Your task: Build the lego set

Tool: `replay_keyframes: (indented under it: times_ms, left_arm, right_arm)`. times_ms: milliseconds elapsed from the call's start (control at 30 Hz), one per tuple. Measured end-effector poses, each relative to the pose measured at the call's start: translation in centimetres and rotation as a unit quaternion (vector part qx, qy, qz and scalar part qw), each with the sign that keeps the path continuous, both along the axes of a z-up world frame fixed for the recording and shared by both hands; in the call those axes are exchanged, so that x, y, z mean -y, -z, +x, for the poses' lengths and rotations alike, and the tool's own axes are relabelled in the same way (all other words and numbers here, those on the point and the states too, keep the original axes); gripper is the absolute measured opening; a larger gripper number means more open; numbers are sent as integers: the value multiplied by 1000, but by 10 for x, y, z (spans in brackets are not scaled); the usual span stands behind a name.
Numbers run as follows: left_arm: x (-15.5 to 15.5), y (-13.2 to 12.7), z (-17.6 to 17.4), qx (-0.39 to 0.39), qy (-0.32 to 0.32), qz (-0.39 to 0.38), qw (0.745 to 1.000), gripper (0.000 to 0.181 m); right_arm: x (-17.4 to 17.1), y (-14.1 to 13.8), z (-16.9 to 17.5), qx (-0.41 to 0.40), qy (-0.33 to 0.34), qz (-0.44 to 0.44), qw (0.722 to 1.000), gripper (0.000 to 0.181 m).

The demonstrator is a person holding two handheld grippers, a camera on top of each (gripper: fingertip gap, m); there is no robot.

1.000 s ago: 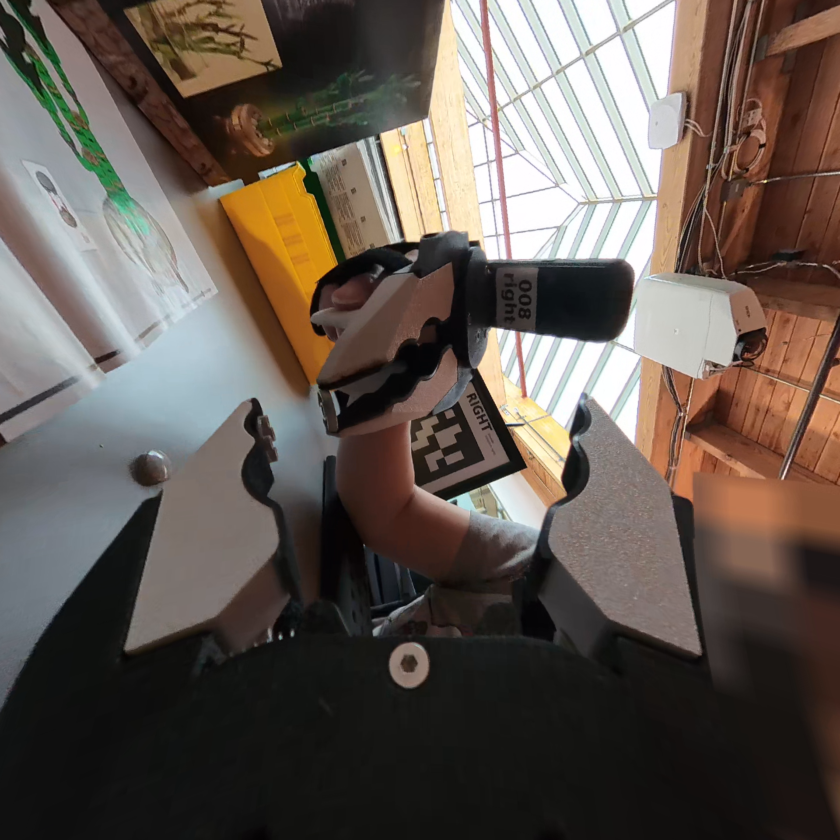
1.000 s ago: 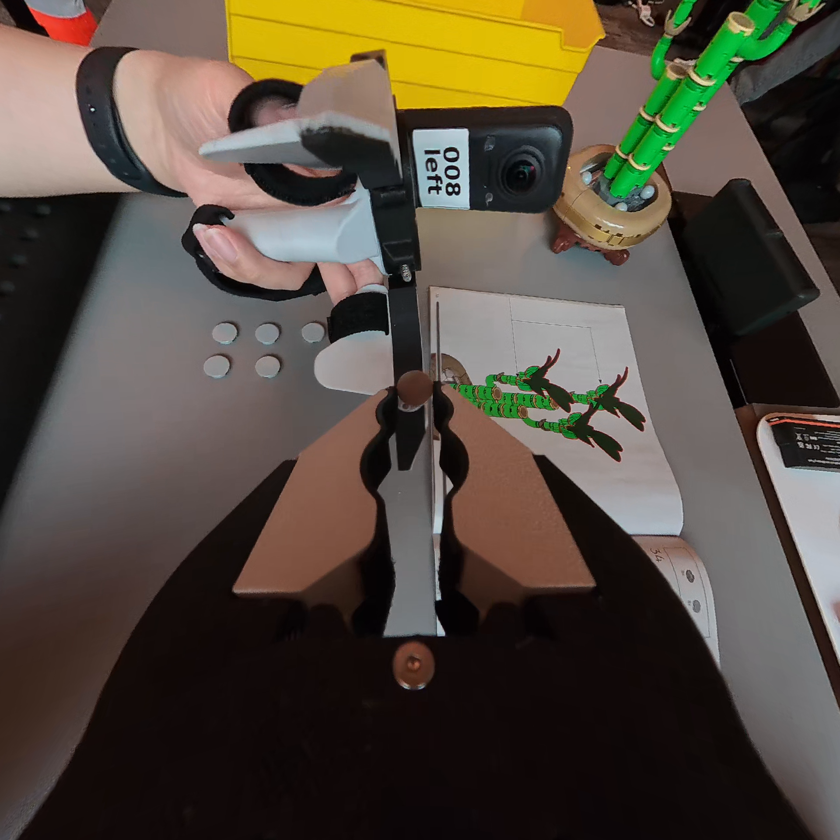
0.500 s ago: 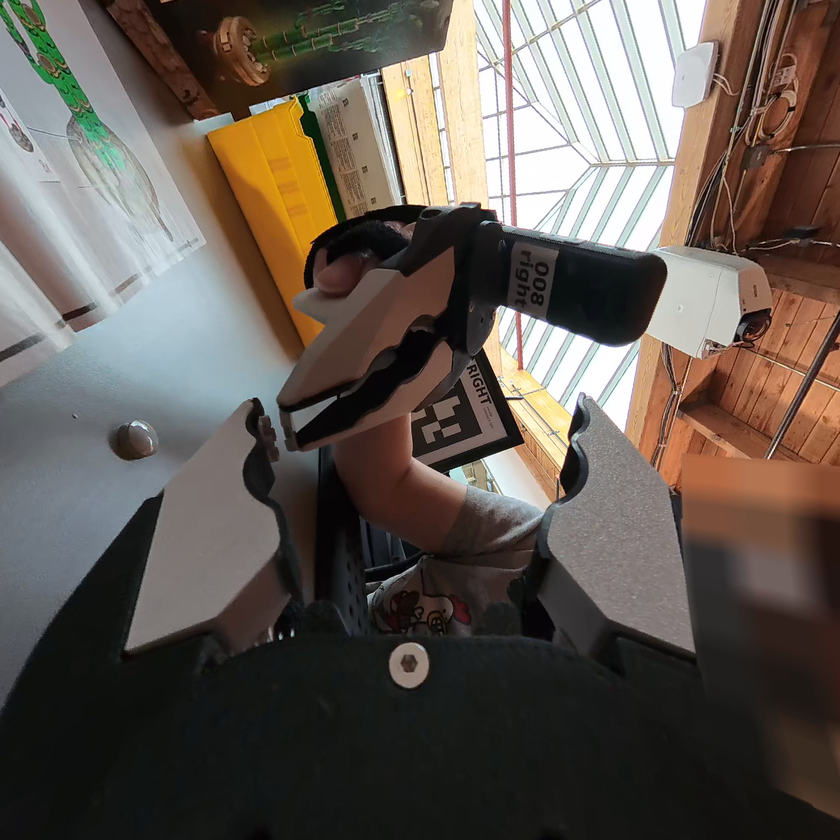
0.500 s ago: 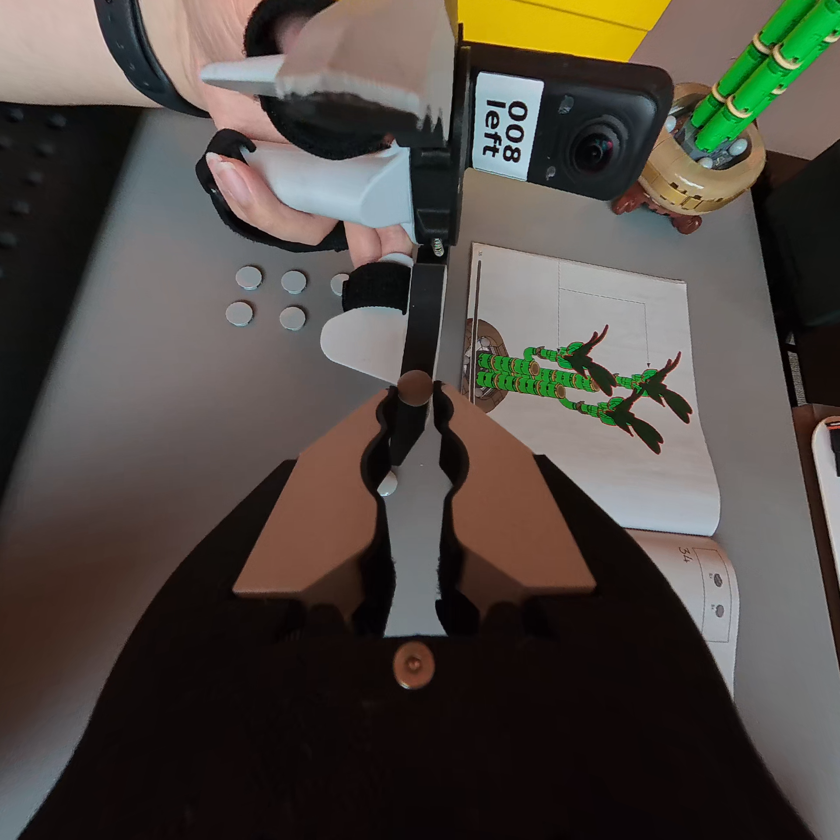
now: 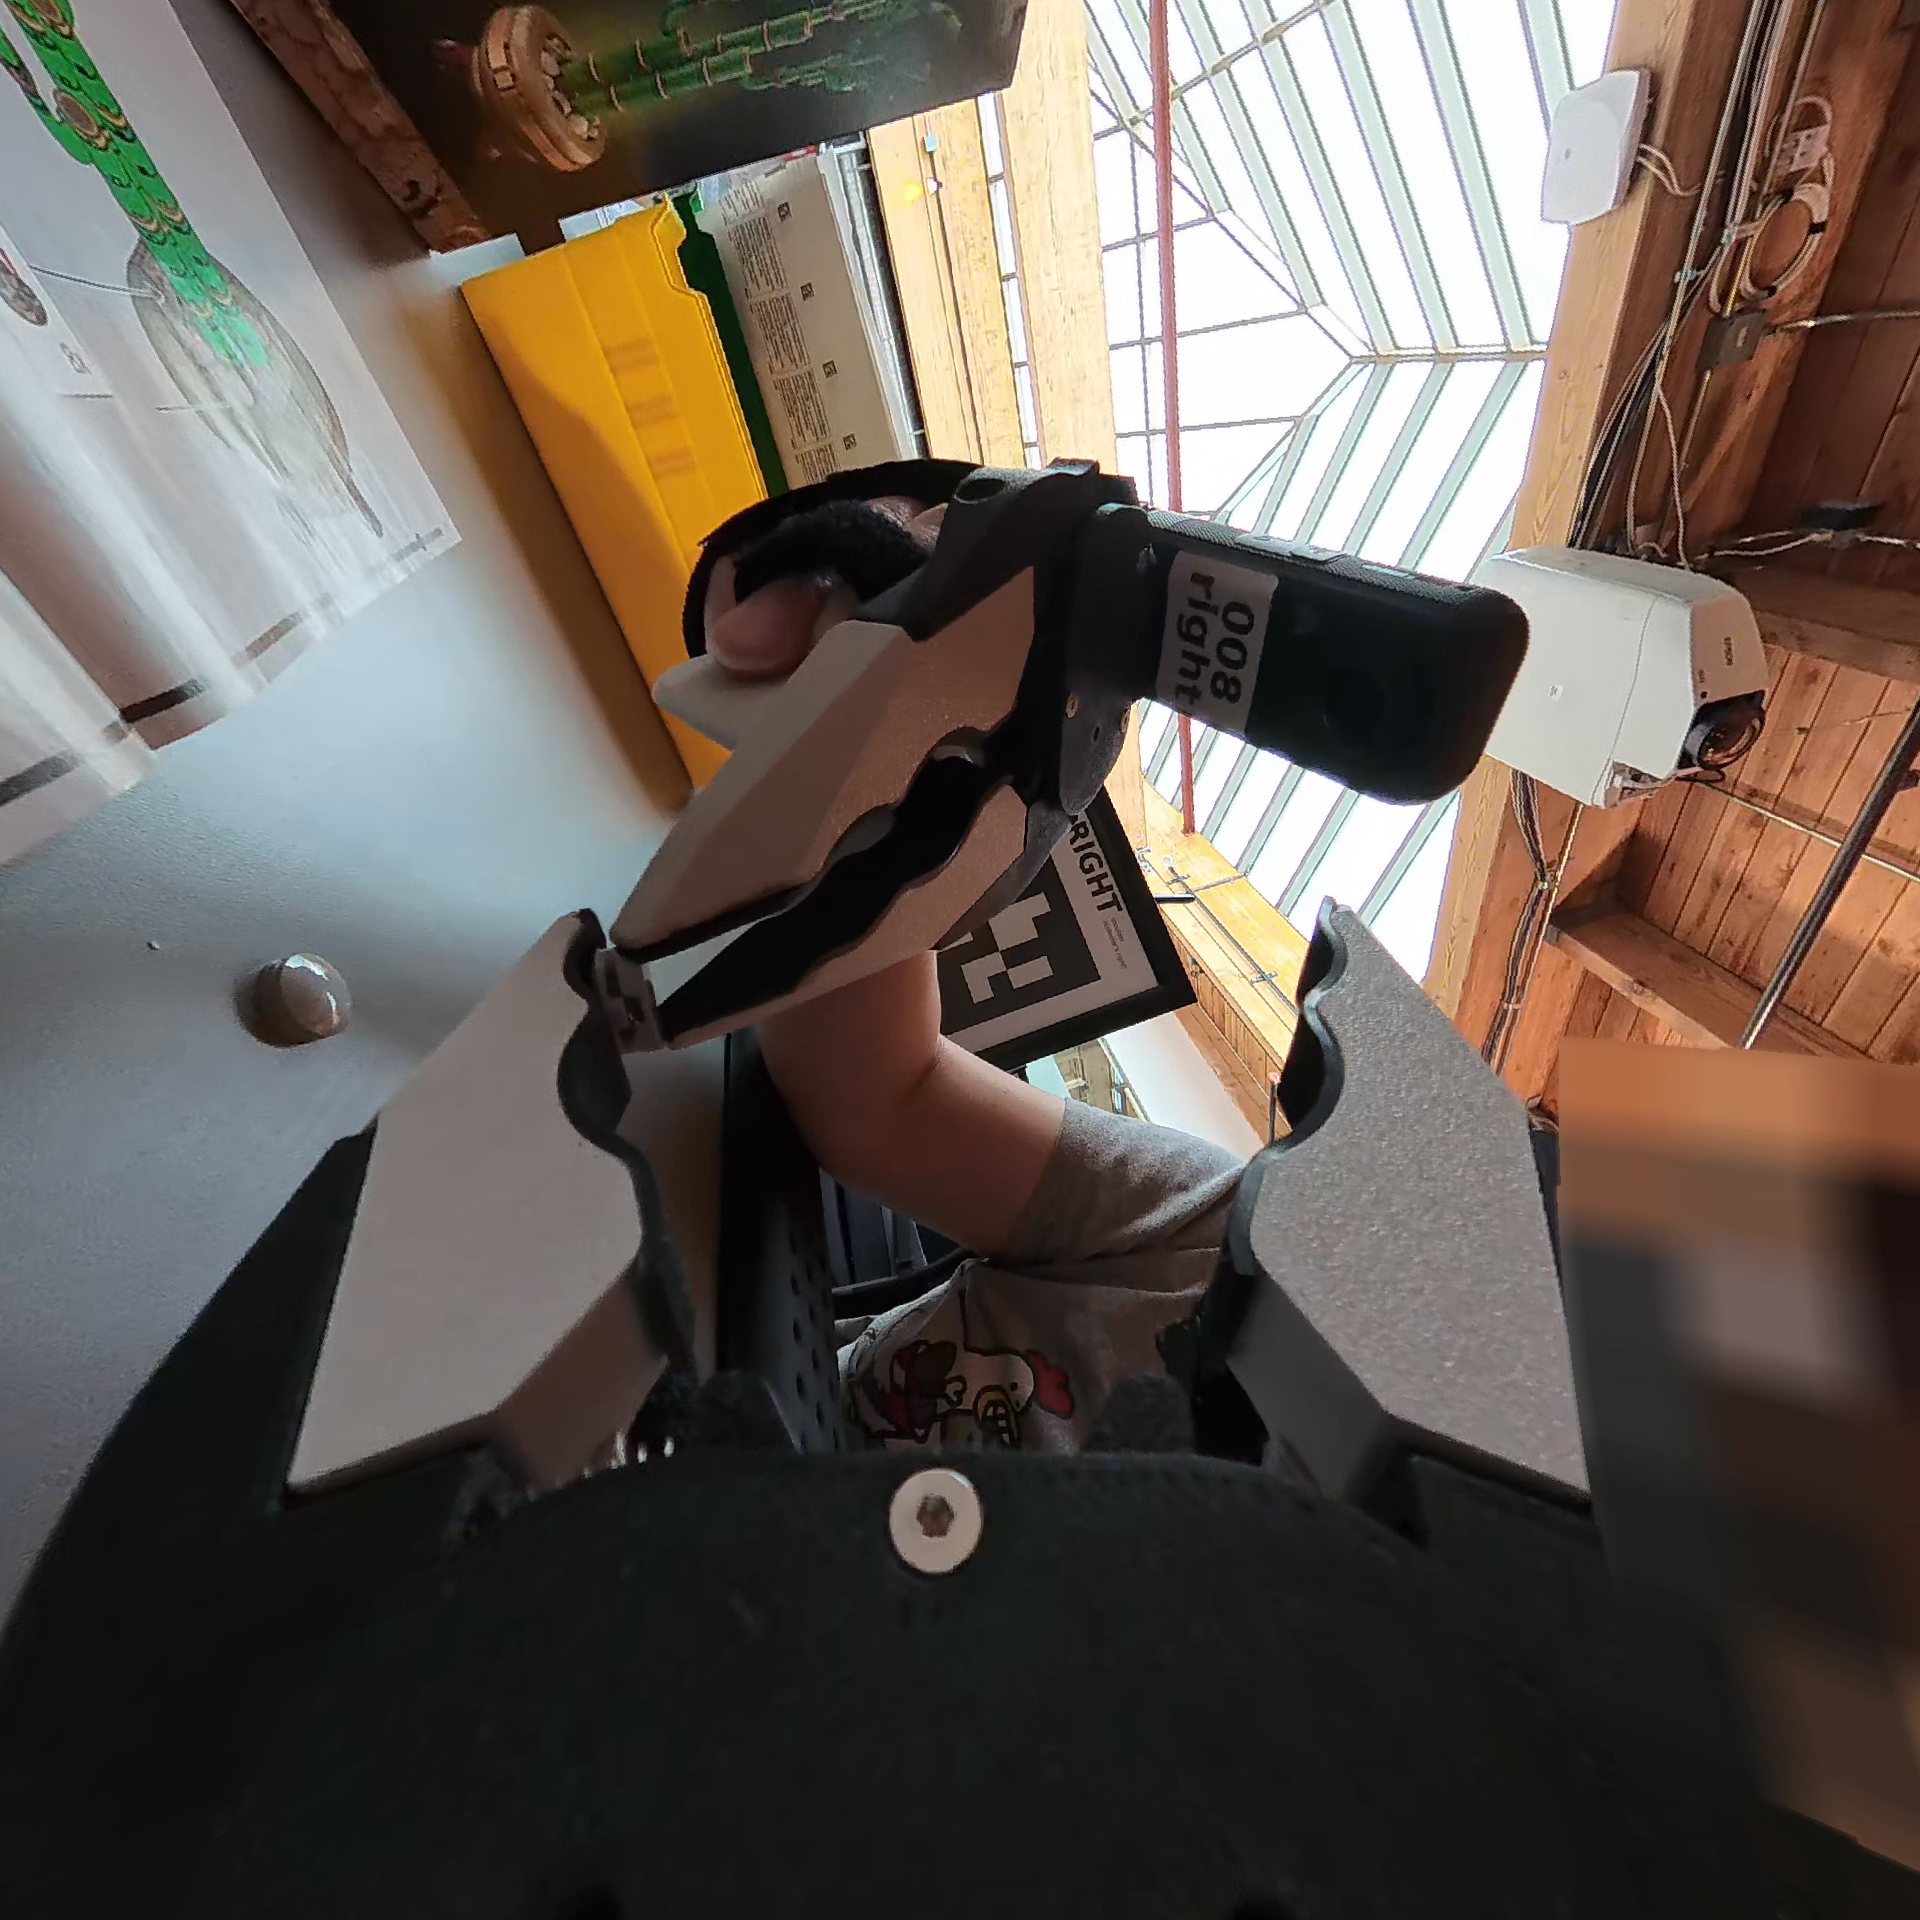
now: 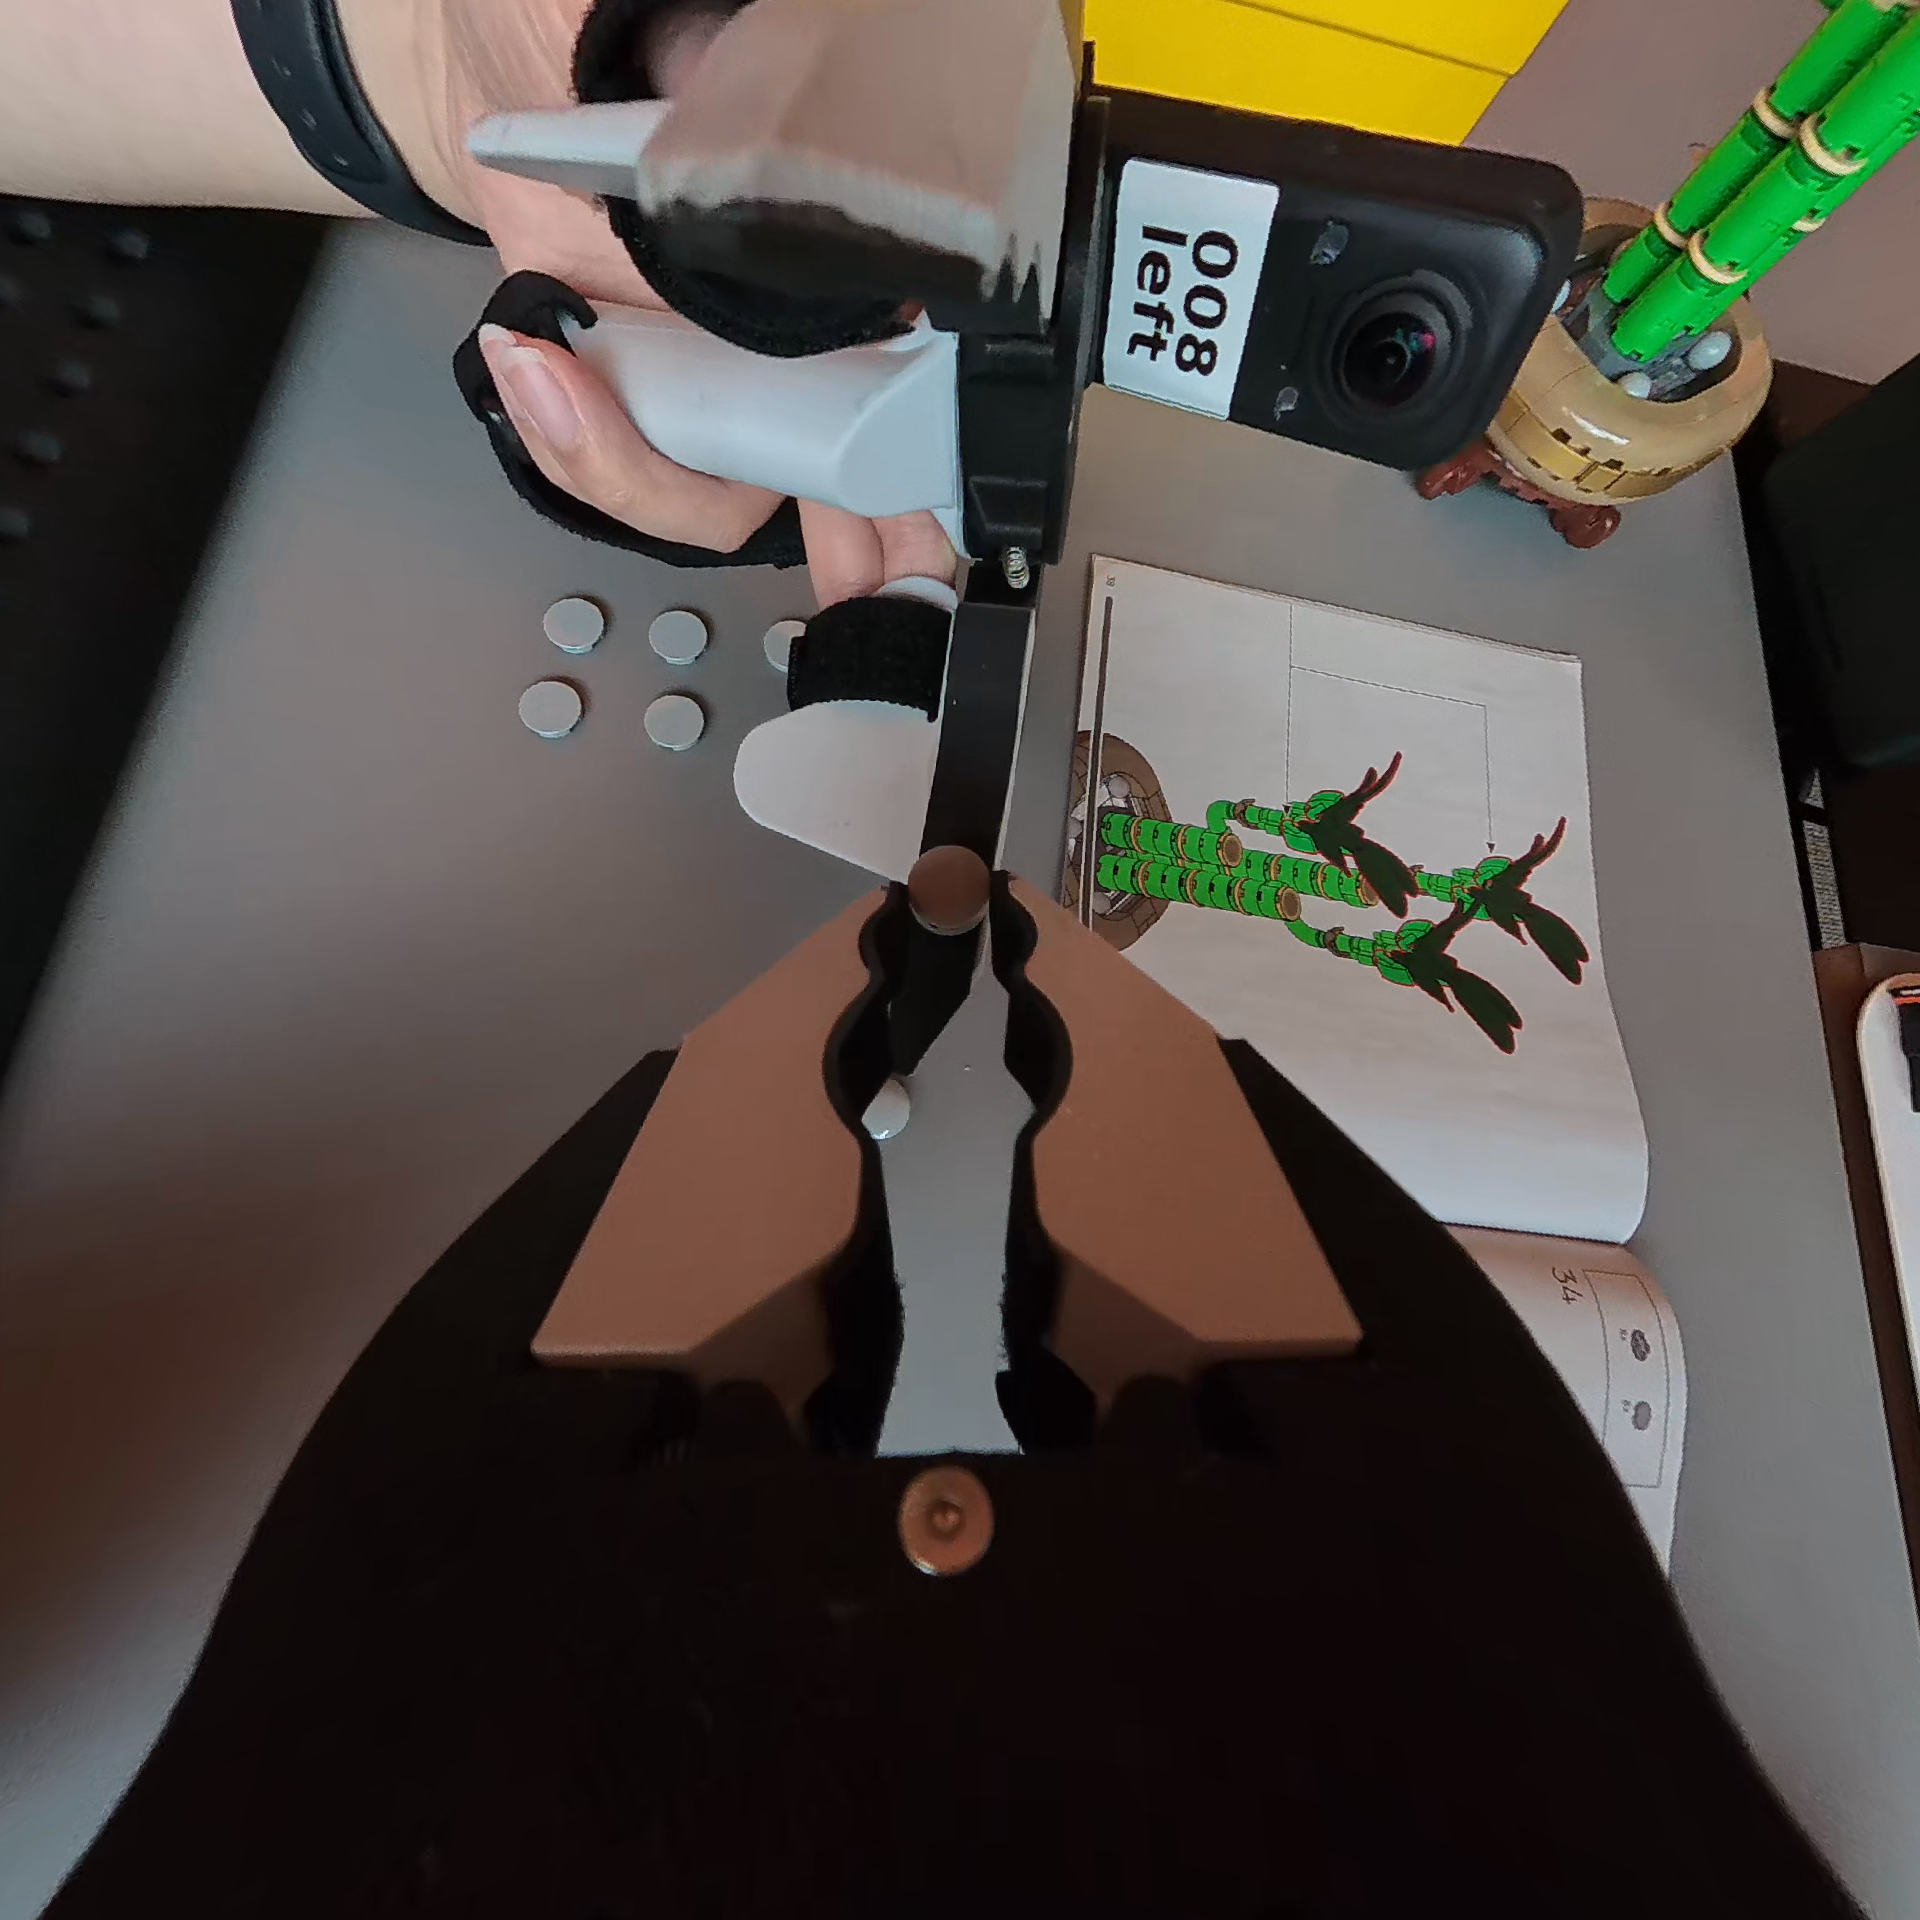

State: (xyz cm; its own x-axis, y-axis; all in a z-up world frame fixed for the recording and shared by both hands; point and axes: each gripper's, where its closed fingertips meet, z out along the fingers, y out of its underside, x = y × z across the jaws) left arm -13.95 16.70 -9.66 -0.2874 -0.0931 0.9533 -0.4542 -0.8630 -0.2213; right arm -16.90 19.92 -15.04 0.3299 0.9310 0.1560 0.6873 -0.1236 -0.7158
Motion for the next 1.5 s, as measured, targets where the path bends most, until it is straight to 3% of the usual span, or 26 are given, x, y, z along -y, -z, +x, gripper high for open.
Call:
replay_keyframes:
  times_ms: [1100,1267,1500]
  left_arm:
    - [8,8,-2,-24,27,13,999,127]
    - [5,11,-1,-31,21,10,999,114]
    - [4,9,-1,-25,21,-2,999,113]
  right_arm:
    - [3,9,-3,48,-18,16,999,15]
    - [2,8,-3,49,-17,24,998,15]
    - [2,7,-3,45,-15,23,999,16]
